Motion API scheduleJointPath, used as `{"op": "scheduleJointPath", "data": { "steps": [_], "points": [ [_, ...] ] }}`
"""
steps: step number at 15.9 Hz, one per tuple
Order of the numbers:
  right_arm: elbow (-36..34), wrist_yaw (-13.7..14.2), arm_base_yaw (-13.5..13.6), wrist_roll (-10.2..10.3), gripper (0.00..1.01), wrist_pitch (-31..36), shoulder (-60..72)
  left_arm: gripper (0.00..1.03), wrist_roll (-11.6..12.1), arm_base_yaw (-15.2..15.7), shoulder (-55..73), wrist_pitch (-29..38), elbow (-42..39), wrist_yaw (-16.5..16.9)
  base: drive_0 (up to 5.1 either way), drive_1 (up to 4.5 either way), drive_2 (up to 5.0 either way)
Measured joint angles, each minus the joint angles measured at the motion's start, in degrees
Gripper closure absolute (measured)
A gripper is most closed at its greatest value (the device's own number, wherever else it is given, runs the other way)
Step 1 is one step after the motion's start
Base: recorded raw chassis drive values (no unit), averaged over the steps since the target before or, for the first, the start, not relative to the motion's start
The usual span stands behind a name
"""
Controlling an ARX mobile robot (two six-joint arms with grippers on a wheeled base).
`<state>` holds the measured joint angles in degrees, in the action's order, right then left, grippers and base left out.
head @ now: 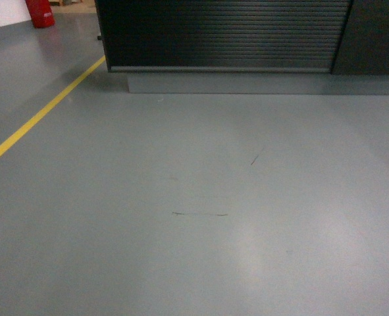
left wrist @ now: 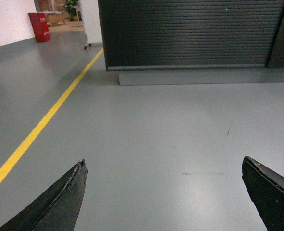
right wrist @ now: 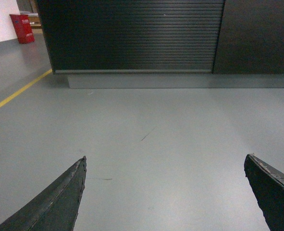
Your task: Place dark red mango on scale at checkout
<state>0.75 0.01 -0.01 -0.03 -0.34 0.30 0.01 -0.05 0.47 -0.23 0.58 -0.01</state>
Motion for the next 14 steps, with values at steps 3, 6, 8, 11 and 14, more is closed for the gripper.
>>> {"op": "scheduleJointPath", "data": {
  "steps": [3, 6, 8, 11, 14],
  "points": [
    [0.0, 0.0, 0.0, 0.0, 0.03, 0.1, 0.0, 0.05, 0.0, 0.0, 0.0, 0.1, 0.0, 0.0, 0.1, 4.41, -4.3],
    [0.0, 0.0, 0.0, 0.0, 0.03, 0.1, 0.0, 0.05, 0.0, 0.0, 0.0, -0.1, 0.0, 0.0, 0.1, 4.48, -4.2],
    [0.0, 0.0, 0.0, 0.0, 0.03, 0.1, 0.0, 0.05, 0.0, 0.0, 0.0, 0.0, 0.0, 0.0, 0.2, 4.51, -4.2],
    [0.0, 0.0, 0.0, 0.0, 0.03, 0.3, 0.0, 0.05, 0.0, 0.0, 0.0, 0.1, 0.0, 0.0, 0.0, 4.30, -4.4],
    [0.0, 0.0, 0.0, 0.0, 0.03, 0.1, 0.0, 0.05, 0.0, 0.0, 0.0, 0.0, 0.0, 0.0, -0.1, 4.28, -4.4]
  ]
}}
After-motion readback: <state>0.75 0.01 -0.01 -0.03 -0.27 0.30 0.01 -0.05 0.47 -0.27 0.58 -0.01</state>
